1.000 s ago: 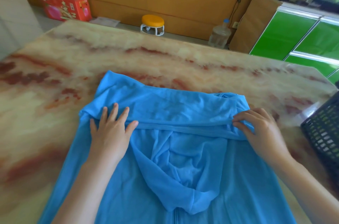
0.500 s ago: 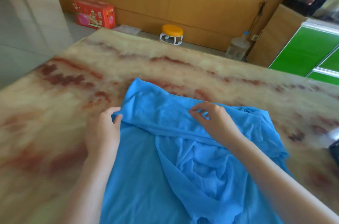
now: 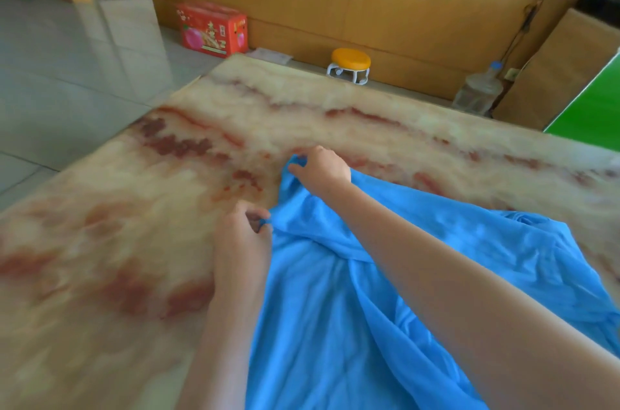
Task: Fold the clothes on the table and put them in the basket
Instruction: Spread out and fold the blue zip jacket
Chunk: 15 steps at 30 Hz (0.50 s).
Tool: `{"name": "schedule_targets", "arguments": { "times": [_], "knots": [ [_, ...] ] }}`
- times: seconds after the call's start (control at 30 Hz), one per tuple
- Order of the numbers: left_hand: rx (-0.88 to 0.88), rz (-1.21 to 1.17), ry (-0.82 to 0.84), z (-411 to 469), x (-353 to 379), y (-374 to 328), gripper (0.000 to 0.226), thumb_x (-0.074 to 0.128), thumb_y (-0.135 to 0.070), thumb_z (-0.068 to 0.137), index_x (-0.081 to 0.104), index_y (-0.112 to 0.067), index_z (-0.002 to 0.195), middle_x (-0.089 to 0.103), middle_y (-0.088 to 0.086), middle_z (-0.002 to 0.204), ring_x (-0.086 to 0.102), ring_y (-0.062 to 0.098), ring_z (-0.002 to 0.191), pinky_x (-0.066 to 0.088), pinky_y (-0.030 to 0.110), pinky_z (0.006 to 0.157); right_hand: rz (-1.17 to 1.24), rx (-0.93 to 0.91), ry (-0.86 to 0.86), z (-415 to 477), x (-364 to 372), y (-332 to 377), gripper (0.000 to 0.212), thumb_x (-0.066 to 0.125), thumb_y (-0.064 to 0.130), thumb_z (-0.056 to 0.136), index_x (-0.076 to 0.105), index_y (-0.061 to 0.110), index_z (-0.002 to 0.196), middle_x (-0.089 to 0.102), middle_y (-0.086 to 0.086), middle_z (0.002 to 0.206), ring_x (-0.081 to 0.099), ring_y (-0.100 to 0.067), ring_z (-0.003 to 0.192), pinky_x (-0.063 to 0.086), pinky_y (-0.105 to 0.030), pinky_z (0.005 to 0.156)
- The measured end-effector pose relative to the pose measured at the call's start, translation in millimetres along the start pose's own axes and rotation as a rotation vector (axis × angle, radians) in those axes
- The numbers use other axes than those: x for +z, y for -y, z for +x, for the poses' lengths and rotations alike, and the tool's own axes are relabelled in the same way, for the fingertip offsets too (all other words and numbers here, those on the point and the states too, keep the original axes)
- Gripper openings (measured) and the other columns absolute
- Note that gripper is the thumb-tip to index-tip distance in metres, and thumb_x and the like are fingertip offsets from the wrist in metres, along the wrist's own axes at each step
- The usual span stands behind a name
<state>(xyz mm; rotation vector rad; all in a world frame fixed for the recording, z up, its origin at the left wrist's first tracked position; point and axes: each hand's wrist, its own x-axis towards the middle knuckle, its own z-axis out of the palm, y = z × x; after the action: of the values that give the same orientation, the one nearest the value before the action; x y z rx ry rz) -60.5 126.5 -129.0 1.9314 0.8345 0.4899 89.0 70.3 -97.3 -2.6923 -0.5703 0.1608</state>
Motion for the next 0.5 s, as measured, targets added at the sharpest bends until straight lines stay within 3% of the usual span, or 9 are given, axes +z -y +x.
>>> {"name": "schedule_targets", "arguments": {
  "times": [0.13, 0.27, 0.33, 0.43, 0.5],
  "knots": [
    [0.034, 0.097, -0.029, -0.4, 4.9, -2.4, 0.036, 0.061, -0.031, 0.090, 0.053, -0.007, 0.116, 0.067, 0.013, 0.102, 0.060, 0.030, 0.101, 0.041, 0.036, 0.083, -0.053, 0.022, -0.060, -1.9, -9.6, 13.0, 0.033, 0.050, 0.034, 0.094, 0.053, 0.010, 0.116, 0.062, -0.009, 0.116, 0.059, -0.030, 0.107, 0.036, -0.031, 0.073],
    [0.035, 0.303, 0.018, -0.7, 12.2, -1.7, 0.048, 0.054, -0.051, 0.088, 0.062, -0.010, 0.111, 0.068, 0.013, 0.098, 0.059, 0.033, 0.099, 0.043, 0.040, 0.086, -0.164, 0.039, 0.029, -3.4, -8.2, 27.9, 0.035, 0.054, 0.047, 0.091, 0.063, 0.018, 0.107, 0.065, 0.001, 0.108, 0.061, -0.023, 0.101, 0.035, -0.027, 0.067],
    [0.037, 0.387, 0.014, -0.8, 13.8, -2.4, 0.040, 0.053, -0.047, 0.089, 0.064, -0.013, 0.109, 0.068, 0.011, 0.095, 0.059, 0.031, 0.096, 0.044, 0.040, 0.084, -0.221, 0.024, 0.039, -1.7, -5.2, 33.9, 0.035, 0.061, 0.049, 0.087, 0.062, 0.019, 0.106, 0.064, 0.003, 0.108, 0.061, -0.021, 0.102, 0.036, -0.026, 0.068],
    [0.021, 0.288, 0.014, -2.4, 13.3, -5.5, 0.029, 0.054, -0.035, 0.088, 0.065, -0.016, 0.105, 0.068, 0.011, 0.092, 0.061, 0.030, 0.091, 0.047, 0.039, 0.080, -0.226, 0.048, 0.053, 1.8, -3.6, 37.5, 0.027, 0.065, 0.030, 0.087, 0.061, 0.016, 0.110, 0.063, 0.001, 0.113, 0.060, -0.021, 0.106, 0.038, -0.026, 0.071],
    [0.014, 0.218, 0.025, -3.1, 12.6, -8.8, 0.025, 0.055, -0.031, 0.085, 0.064, -0.017, 0.104, 0.068, 0.008, 0.092, 0.062, 0.029, 0.091, 0.047, 0.037, 0.079, -0.181, 0.080, 0.048, 2.0, -5.3, 37.2, 0.025, 0.055, 0.010, 0.088, 0.060, 0.013, 0.112, 0.063, -0.004, 0.117, 0.060, -0.024, 0.109, 0.038, -0.026, 0.074]
  ]
}}
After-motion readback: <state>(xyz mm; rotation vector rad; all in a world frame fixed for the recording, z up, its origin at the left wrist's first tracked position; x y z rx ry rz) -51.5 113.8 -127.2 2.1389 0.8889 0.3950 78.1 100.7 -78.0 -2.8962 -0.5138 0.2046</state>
